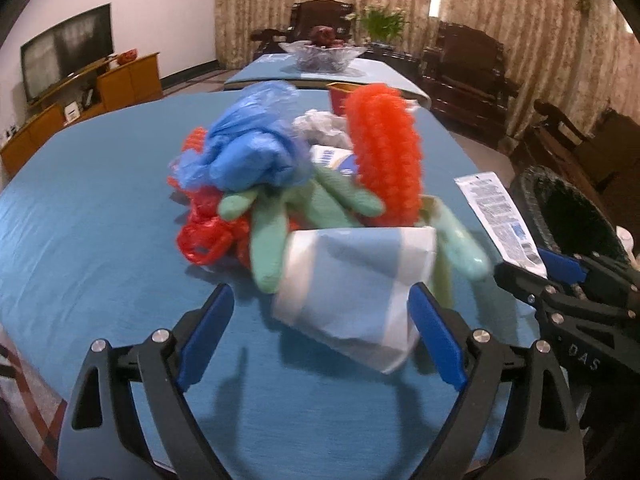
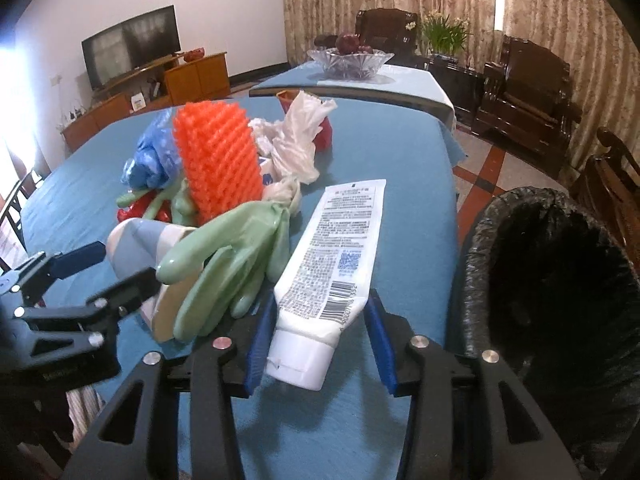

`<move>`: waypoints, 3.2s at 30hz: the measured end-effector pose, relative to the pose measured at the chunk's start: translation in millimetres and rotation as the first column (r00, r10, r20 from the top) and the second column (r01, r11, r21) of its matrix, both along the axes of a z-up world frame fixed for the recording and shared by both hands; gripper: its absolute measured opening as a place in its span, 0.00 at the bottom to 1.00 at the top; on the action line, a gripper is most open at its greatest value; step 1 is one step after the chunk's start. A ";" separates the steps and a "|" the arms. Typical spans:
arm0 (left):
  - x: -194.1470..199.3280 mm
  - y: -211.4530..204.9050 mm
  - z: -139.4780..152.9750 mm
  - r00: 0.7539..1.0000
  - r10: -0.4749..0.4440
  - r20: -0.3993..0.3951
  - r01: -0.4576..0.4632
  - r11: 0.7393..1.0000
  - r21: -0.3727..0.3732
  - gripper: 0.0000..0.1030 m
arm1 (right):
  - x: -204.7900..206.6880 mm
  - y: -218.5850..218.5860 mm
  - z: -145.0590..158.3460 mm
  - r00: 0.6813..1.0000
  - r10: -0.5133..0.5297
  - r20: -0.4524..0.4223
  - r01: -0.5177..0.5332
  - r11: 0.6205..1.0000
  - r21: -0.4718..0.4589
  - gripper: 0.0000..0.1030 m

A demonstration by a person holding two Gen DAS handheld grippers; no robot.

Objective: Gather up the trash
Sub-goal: 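Grasp the white lotion tube with the right tool while the left tool grasps the paper cup, then carry the tube and cup over the bin and open both tools, then move both tools back to the trash pile on the table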

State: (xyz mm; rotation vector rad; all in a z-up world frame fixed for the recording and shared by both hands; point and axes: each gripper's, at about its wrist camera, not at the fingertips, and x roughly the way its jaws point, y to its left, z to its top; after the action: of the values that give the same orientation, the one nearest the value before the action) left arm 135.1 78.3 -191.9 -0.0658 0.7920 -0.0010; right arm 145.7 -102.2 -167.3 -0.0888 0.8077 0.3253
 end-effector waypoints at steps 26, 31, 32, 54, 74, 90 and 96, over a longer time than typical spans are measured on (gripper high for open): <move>-10.3 5.8 18.3 0.998 -0.050 0.043 0.051 0.999 -0.019 0.66 | -7.5 -3.5 21.4 0.998 0.034 0.062 -0.034 0.999 0.002 0.43; -10.8 7.9 34.0 0.997 -0.074 0.021 0.076 0.991 -0.106 0.27 | -13.8 -11.7 37.4 0.995 0.020 0.100 -0.023 0.999 0.038 0.43; -10.3 6.1 35.9 0.997 -0.079 0.026 0.081 0.991 -0.103 0.27 | -14.8 -13.7 40.1 0.994 0.016 0.108 -0.020 0.999 0.040 0.43; -12.9 -27.8 85.9 0.981 -0.148 0.123 0.158 0.985 -0.073 0.01 | -23.1 -60.6 70.3 0.977 -0.081 0.197 0.066 0.994 0.084 0.43; 52.9 -215.1 100.4 0.852 -0.485 0.195 0.519 0.831 -0.201 0.01 | -37.2 -206.9 81.9 0.899 -0.387 0.204 0.381 0.922 0.070 0.43; 54.9 -193.3 79.1 0.875 -0.461 0.148 0.481 0.860 -0.170 0.70 | -32.1 -210.6 70.2 0.865 -0.458 0.207 0.462 0.886 0.032 0.92; 29.4 -118.9 93.5 0.932 -0.309 0.187 0.330 0.940 -0.090 0.86 | -24.3 -154.7 79.0 0.908 -0.357 0.222 0.347 0.934 0.082 0.94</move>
State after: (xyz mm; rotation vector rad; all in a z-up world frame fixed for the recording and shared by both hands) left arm 164.5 -40.6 -98.4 -0.0493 0.6231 -0.3611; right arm 121.3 -256.9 -88.3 0.0576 0.5680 -0.0131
